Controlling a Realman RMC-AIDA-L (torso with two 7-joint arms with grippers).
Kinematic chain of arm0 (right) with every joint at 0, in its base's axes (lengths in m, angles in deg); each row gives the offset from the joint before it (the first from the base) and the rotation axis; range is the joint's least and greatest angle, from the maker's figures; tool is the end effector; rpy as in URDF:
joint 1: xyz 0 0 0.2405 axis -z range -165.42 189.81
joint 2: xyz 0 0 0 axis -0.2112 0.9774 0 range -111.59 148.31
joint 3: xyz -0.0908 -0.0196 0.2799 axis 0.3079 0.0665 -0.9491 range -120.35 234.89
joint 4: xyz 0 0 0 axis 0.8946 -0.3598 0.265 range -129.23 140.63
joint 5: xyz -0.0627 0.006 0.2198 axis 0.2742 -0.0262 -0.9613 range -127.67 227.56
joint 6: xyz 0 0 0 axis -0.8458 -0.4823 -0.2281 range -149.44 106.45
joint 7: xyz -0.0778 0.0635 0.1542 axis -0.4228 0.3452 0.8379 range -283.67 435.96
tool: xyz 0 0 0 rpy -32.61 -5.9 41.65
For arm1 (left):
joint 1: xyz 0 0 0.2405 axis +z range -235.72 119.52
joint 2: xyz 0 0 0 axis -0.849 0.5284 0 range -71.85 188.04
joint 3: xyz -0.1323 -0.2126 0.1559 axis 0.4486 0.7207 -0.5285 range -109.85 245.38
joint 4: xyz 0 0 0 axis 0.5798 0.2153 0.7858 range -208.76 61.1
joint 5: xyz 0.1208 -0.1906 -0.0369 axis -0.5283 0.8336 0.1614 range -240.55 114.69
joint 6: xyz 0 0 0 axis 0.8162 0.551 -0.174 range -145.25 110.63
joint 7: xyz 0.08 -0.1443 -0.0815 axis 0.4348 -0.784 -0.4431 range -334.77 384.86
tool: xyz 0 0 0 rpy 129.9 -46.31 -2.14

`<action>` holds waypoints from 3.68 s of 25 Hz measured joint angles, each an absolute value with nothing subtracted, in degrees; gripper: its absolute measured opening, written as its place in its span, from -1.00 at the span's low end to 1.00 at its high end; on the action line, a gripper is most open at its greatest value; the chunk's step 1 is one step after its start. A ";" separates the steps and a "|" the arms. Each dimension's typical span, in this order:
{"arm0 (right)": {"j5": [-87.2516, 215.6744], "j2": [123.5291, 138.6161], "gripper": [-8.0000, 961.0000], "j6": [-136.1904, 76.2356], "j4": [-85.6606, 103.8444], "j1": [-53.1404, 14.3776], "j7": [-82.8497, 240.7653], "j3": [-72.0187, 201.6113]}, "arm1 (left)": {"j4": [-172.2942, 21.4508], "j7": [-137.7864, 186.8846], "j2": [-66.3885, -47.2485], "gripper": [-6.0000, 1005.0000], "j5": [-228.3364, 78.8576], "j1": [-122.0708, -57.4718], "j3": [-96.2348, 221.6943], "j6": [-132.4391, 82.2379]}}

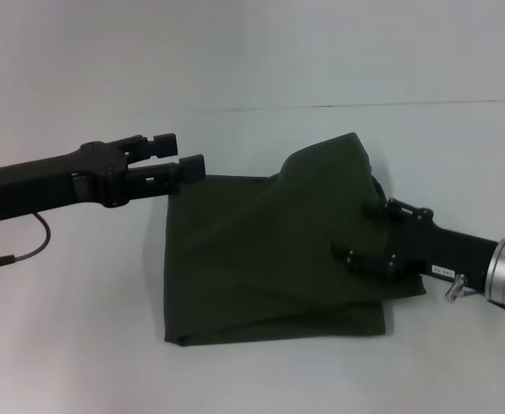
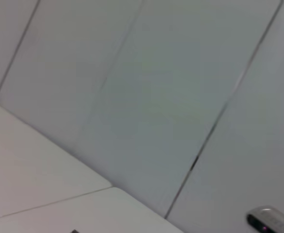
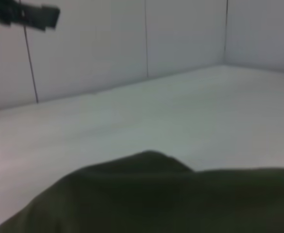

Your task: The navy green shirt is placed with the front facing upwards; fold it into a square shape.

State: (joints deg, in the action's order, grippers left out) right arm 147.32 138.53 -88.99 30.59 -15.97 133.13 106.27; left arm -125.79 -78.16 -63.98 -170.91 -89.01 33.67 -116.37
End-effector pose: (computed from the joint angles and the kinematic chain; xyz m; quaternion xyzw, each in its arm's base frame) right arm 0.3230 0.3892 -0.0985 -0.9217 0.1843 0.2114 0.2680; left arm -0.2293 0.3842 -0.0010 -0.8854 -0.2941 -0.3483 0.0908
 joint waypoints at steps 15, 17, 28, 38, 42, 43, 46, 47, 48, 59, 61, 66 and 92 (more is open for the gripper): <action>147.26 138.24 0.89 -85.49 28.92 -13.47 133.17 106.51 | -125.59 -74.65 -64.32 0.83 -170.76 -88.77 33.28 -121.38; 146.80 138.18 0.89 -87.97 29.86 -13.29 133.17 105.69 | -125.60 -73.11 -64.14 0.83 -171.34 -88.77 33.40 -123.22; 142.68 138.20 0.87 -82.72 33.19 -20.44 135.43 102.99 | -125.83 -67.82 -64.10 0.83 -181.94 -88.04 33.38 -128.71; 142.85 138.44 0.87 -69.07 28.22 -26.86 139.32 108.92 | -125.69 -67.23 -64.41 0.83 -182.12 -87.61 33.35 -128.63; 142.84 138.42 0.87 -67.91 26.39 -25.98 139.27 109.26 | -125.68 -67.20 -64.43 0.83 -182.13 -87.49 33.40 -128.64; 142.78 138.40 0.87 -67.61 26.22 -25.69 139.19 109.26 | -125.68 -67.18 -64.44 0.83 -182.06 -87.47 33.35 -128.64; 142.56 138.33 0.87 -66.61 25.74 -24.91 139.01 109.06 | -125.68 -67.12 -64.42 0.83 -181.92 -87.50 33.29 -128.64; 142.52 138.31 0.87 -66.41 25.62 -24.73 139.01 108.98 | -125.68 -67.12 -64.42 0.83 -181.89 -87.54 33.29 -128.65; 142.49 138.29 0.87 -66.00 25.52 -24.57 139.02 108.90 | -125.68 -67.11 -64.42 0.83 -181.86 -87.61 33.30 -128.65; 142.47 138.42 0.87 -64.83 25.47 -24.24 139.34 108.84 | -125.60 -67.07 -64.42 0.83 -181.82 -87.87 33.23 -128.65; 142.39 138.35 0.87 -68.04 27.22 -23.17 139.50 108.43 | -125.60 -67.07 -64.42 0.83 -181.82 -87.82 33.31 -128.55; 141.32 138.42 0.87 -78.80 37.89 -15.71 140.62 107.29 | -125.60 -66.95 -64.47 0.83 -181.81 -87.59 33.75 -128.45; 148.76 138.81 0.89 -111.18 34.28 -14.36 130.61 121.80 | -119.12 -50.84 -64.68 0.83 -189.29 -85.17 36.28 -126.35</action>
State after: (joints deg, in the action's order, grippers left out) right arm 148.76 138.81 -111.18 34.28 -14.36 130.61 121.80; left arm -119.12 -50.84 -64.68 -189.29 -85.17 36.28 -126.35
